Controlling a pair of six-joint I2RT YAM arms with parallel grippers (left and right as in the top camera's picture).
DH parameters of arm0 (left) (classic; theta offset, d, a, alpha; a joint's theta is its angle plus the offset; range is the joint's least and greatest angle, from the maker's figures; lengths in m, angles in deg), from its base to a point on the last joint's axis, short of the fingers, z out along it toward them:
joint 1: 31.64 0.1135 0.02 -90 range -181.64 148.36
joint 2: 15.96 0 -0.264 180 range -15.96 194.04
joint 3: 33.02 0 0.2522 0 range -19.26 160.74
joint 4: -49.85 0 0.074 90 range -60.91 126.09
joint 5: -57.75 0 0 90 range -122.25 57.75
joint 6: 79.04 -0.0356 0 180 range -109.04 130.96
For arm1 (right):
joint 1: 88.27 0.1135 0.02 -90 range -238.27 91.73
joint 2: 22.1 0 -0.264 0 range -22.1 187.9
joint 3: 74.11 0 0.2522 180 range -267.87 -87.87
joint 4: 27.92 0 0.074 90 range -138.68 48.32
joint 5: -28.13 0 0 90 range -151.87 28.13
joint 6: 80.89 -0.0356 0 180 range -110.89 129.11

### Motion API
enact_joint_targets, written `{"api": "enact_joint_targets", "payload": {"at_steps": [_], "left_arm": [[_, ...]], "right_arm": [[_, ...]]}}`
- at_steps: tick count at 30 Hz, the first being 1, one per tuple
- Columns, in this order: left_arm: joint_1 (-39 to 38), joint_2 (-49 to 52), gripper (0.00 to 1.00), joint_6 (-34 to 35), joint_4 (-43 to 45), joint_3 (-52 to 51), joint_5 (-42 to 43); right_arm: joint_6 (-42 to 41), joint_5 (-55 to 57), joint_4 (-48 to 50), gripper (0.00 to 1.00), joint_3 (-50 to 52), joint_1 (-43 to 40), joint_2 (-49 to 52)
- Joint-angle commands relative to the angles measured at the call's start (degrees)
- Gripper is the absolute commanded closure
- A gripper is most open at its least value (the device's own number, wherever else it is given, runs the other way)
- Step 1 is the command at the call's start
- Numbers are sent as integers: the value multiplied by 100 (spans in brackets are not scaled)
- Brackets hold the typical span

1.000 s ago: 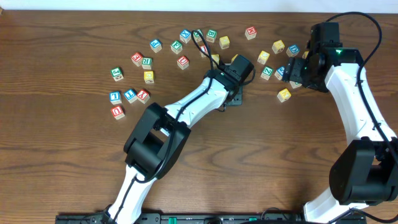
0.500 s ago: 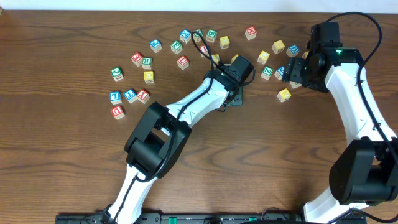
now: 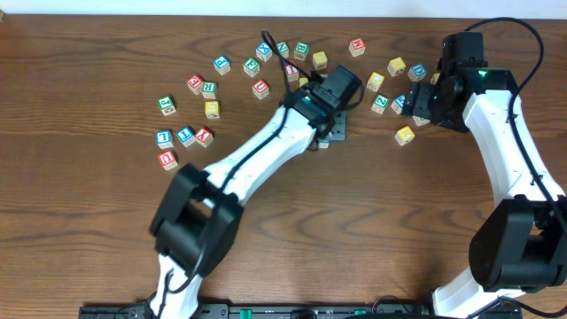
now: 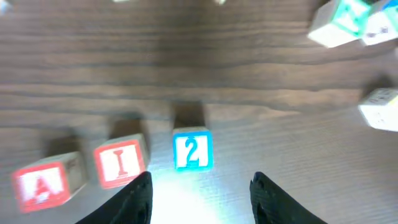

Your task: Spell out AI2

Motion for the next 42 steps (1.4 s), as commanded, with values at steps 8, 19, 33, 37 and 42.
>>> {"api": "enact_joint_targets", "payload": {"at_steps": [8, 19, 33, 37, 42], "left_arm": [[1200, -737, 81, -256, -1384, 42, -4], [2376, -688, 92, -621, -1054, -964, 1217], [2570, -586, 92, -616, 590, -2214, 1808], [2544, -584, 92, -619, 682, -2229, 1899], [2463, -581, 93, -616, 761, -2319, 1897]], "right_arm": [[63, -883, 138, 47, 22, 170, -61], [-262, -1650, 935, 99, 96, 1082, 809], [-658, -1864, 1220, 99, 96, 1517, 1779], [-715, -1888, 1213, 99, 96, 1537, 1882], [-713, -1926, 1187, 99, 109, 1541, 1895]]}}
